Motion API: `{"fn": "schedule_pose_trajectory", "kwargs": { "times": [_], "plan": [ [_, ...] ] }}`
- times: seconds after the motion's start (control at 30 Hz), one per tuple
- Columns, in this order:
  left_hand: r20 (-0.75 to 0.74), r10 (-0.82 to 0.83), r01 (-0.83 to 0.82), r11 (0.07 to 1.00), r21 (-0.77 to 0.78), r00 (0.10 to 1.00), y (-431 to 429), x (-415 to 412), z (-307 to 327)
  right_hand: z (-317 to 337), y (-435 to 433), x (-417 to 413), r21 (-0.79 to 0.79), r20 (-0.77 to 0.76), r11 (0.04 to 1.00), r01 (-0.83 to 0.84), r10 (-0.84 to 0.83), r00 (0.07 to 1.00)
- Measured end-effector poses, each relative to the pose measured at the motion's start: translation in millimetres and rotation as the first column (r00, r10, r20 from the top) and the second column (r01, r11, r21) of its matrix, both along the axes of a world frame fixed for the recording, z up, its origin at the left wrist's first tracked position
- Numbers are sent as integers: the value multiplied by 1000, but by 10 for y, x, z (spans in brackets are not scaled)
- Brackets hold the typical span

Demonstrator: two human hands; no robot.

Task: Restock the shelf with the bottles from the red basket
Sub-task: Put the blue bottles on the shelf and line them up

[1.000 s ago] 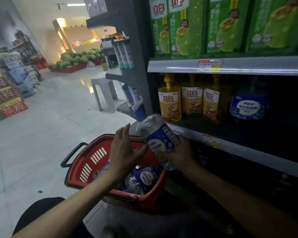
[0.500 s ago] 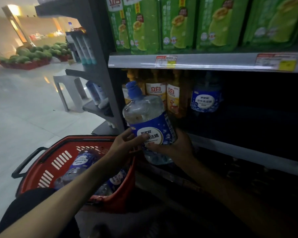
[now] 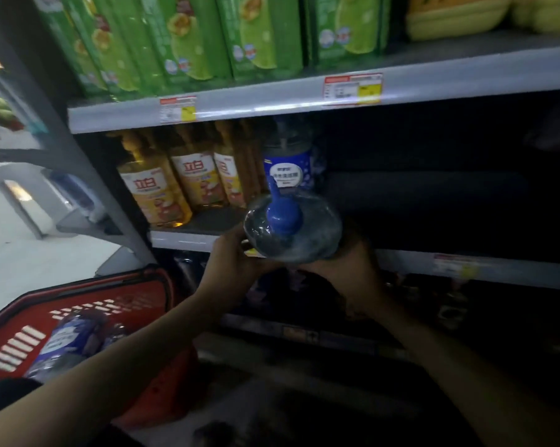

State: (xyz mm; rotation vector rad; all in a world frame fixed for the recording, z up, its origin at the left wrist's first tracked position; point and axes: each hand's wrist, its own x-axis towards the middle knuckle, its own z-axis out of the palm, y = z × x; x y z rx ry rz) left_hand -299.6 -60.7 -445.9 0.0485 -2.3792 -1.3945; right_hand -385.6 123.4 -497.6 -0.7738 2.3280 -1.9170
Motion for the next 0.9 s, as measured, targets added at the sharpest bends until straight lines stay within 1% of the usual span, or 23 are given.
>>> {"fn": "schedule_pose_trajectory", "kwargs": {
  "times": [0.07,0.13,0.17,0.23,0.33,0.4,0.47,0.57,0.63,0.7,0.83,0.9],
  "plan": [
    [-86,5,-10,998,-58,996,106,-191,-57,31,81,-121,-8,-63,994,106,-107,992],
    [-137,-16,6,997,-75,990,196,-384,-67,16,140,-268,-74,-145,972,221,-230,962],
    [-148,-33,22,997,-76,988,232,-493,-70,-21,163,-350,-97,-130,957,275,-286,949],
    [-155,-94,85,994,-64,983,311,-697,-68,-128,219,-516,-80,-82,927,367,-373,924],
    [-122,-185,188,982,10,975,402,-977,-136,-250,269,-686,-64,-112,889,454,-458,882],
    [-135,-220,220,975,-19,966,436,-1148,-187,-239,267,-764,-118,11,890,441,-443,896],
    [-145,-251,252,968,-9,957,456,-1316,-222,-234,231,-877,-192,105,863,467,-455,884],
    [-174,-240,247,969,20,955,477,-1588,-250,-234,191,-1116,-211,199,858,468,-431,880],
    [-193,-205,222,973,69,959,497,-1740,-302,-184,206,-1247,-192,222,859,474,-433,874],
    [-207,-161,196,967,162,965,521,-1879,-404,-135,238,-1376,-171,220,864,473,-435,873],
    [-217,-111,176,935,307,970,611,-2090,-593,-87,213,-1556,-186,200,859,477,-442,874],
    [-221,-102,174,924,341,970,655,-2179,-633,-96,164,-1638,-204,200,842,500,-464,863]
  ]
}}
